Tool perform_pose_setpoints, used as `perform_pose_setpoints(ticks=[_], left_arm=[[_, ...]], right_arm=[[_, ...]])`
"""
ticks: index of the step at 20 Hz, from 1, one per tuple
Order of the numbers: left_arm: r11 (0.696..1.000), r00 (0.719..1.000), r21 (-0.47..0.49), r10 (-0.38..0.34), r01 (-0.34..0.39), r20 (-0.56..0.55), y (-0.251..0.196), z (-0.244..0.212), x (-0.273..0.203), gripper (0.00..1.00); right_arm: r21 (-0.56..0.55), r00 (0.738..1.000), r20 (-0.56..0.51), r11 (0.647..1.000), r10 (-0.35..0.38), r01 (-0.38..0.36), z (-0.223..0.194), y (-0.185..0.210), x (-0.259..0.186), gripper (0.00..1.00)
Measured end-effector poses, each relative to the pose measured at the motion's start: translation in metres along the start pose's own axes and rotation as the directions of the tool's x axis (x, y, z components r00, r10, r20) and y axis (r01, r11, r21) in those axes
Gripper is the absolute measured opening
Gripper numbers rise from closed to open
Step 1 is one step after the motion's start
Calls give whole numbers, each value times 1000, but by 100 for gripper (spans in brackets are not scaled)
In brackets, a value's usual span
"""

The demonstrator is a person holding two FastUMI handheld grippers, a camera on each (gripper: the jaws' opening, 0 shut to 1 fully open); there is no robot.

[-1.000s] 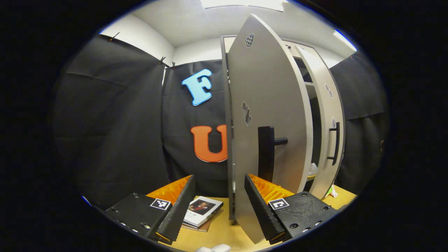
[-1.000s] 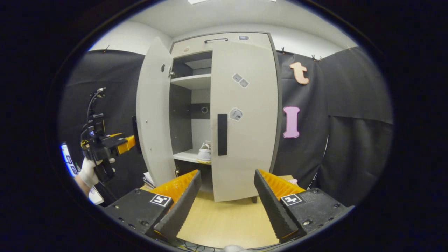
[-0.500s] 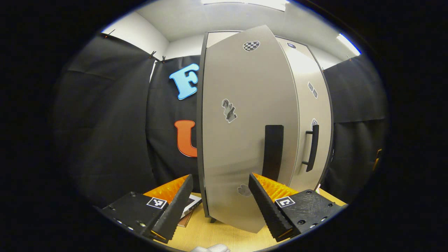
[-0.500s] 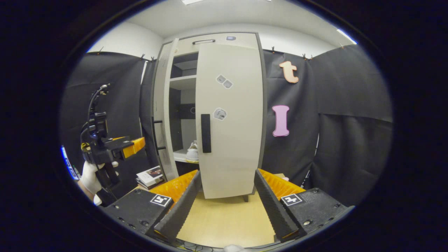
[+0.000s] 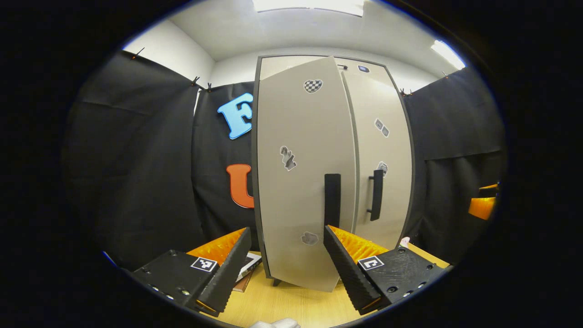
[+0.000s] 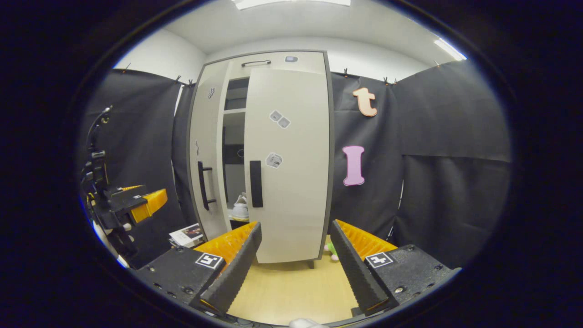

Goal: Grab one shoe with the right hand and put it into the shoe cabinet, grab the other shoe with the left hand and put it into the shoe cabinet; then close the right door with the right hand and the left door with the left hand.

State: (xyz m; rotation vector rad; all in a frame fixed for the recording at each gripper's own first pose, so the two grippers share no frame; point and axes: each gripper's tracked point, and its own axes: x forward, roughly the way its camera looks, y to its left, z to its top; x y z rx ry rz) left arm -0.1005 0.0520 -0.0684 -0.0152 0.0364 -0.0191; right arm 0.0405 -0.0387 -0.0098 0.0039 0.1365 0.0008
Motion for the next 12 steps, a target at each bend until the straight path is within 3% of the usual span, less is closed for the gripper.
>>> perform_pose_setpoints(ticks=[12], left_arm=[[1000, 999, 13, -7, 8, -54, -7, -22, -66, 96]], right_arm=[[19, 1000, 17, 1000, -5, 5, -7, 12, -20, 99]])
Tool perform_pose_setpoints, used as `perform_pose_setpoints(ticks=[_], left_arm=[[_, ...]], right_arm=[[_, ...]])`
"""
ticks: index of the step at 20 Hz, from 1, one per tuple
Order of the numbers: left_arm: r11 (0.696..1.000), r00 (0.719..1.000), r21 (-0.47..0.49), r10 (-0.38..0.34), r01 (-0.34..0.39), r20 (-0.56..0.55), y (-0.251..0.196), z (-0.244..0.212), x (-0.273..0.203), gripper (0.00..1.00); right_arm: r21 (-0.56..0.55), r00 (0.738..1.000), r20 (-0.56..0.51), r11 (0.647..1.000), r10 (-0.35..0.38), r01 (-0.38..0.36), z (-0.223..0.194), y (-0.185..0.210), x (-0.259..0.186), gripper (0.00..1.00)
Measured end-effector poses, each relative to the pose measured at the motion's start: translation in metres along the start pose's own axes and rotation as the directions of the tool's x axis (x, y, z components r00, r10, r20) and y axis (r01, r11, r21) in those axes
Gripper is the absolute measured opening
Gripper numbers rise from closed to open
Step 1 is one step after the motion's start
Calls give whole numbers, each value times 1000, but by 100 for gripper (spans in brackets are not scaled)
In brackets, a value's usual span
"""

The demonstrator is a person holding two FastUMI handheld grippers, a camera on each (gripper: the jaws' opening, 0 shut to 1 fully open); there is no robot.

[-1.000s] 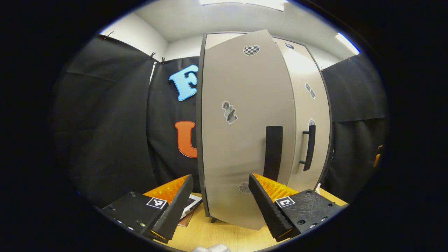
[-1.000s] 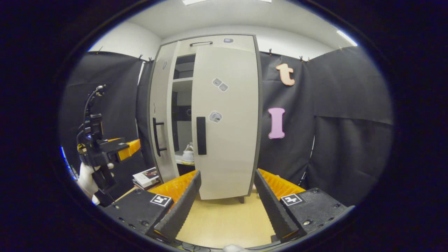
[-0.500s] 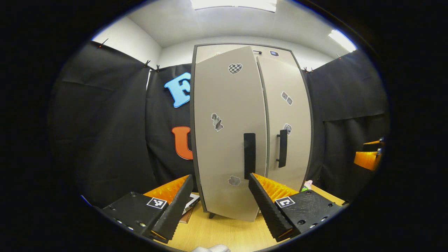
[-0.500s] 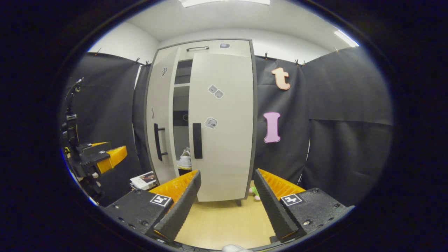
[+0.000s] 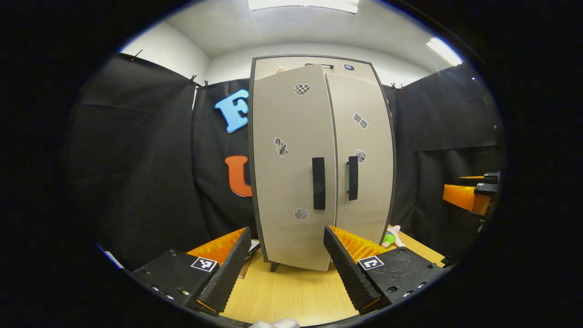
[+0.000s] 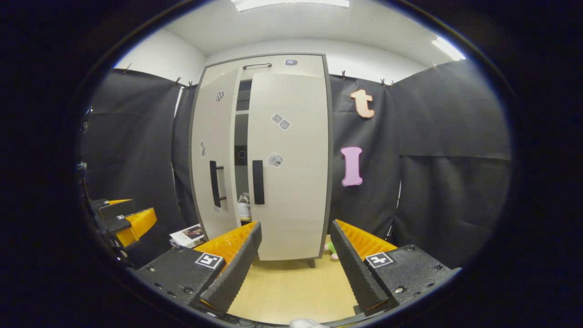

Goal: Grab one shoe with the right hand and put it into the shoe cabinet, grab the other shoe with the left hand and put it into the shoe cabinet; then close the right door with the right hand and the left door with the left hand.

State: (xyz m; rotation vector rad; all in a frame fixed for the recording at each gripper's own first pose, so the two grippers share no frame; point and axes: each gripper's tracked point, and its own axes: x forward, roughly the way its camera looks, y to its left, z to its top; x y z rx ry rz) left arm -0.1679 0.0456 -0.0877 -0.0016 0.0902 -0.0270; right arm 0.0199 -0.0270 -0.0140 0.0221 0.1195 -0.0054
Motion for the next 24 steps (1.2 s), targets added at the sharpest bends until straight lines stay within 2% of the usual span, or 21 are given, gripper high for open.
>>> perform_pose_setpoints(ticks=[5, 6, 7, 13, 14, 15, 24], left_arm=[[1000, 1000, -11, 23, -23, 18, 13, 10, -9, 96], [1000, 999, -13, 20, -20, 30, 14, 14, -10, 96], [1000, 999, -15, 19, -19, 37, 15, 16, -10, 96], [1000, 999, -16, 22, -22, 38, 21, 18, -11, 96], [1000, 999, -18, 22, -22, 39, 21, 19, -11, 100], [1000, 999, -21, 22, -21, 41, 22, 20, -9, 96], [999, 999, -29, 15, -14, 50, 20, 22, -5, 96]], right_arm=[[-5, 1000, 7, 1000, 10, -10, 2, 10, -3, 99], [-9, 1000, 7, 1000, 12, -12, 2, 13, -4, 96], [-13, 1000, 9, 1000, 9, -9, 3, 14, -4, 99], [-21, 1000, 14, 1000, 17, -16, 6, 22, -7, 99], [-22, 1000, 16, 1000, 18, -18, 6, 23, -7, 99], [-25, 1000, 17, 1000, 17, -16, 7, 22, -8, 99], [-30, 1000, 21, 1000, 9, -8, 5, 18, -9, 99]])
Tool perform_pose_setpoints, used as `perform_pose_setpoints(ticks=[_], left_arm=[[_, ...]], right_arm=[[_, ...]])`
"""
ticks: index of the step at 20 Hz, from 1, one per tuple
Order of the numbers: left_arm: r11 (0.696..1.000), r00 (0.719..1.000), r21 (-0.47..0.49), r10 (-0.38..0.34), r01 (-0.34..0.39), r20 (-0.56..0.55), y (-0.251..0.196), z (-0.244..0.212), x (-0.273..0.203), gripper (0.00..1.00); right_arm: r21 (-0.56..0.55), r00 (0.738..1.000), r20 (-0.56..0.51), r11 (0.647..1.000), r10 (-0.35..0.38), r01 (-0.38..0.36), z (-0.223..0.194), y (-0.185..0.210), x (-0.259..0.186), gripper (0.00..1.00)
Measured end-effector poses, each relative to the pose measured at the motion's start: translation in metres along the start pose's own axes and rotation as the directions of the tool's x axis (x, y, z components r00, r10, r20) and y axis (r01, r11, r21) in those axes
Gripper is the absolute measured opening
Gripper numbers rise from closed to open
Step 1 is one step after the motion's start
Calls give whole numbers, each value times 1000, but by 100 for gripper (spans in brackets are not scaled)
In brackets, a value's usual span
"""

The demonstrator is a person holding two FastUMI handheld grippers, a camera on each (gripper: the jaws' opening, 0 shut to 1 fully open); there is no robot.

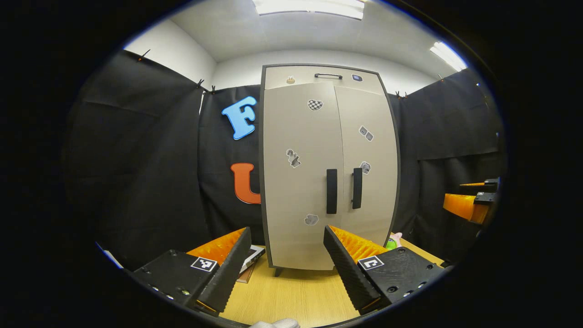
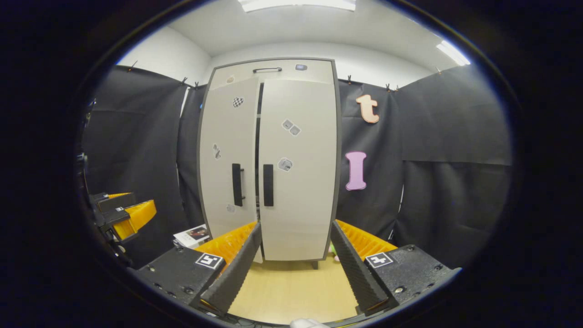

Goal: Grab one shoe with the right hand and put it into the shoe cabinet, grab the other shoe with the left hand and put it into the shoe cabinet; then close the right door with the right hand and the left door with the left hand.

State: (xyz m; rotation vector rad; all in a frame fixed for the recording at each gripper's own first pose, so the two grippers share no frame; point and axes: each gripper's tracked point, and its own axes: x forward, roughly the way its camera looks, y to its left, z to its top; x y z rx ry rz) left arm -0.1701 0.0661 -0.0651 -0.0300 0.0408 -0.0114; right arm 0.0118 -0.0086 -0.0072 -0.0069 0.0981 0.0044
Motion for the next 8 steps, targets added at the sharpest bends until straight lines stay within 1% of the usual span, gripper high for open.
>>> perform_pose_setpoints(ticks=[8], left_arm=[[1000, 1000, 2, 7, -7, 2, 2, 1, 0, 96]], right_arm=[[3, 1000, -3, 1000, 9, -9, 1, 2, 2, 99]])
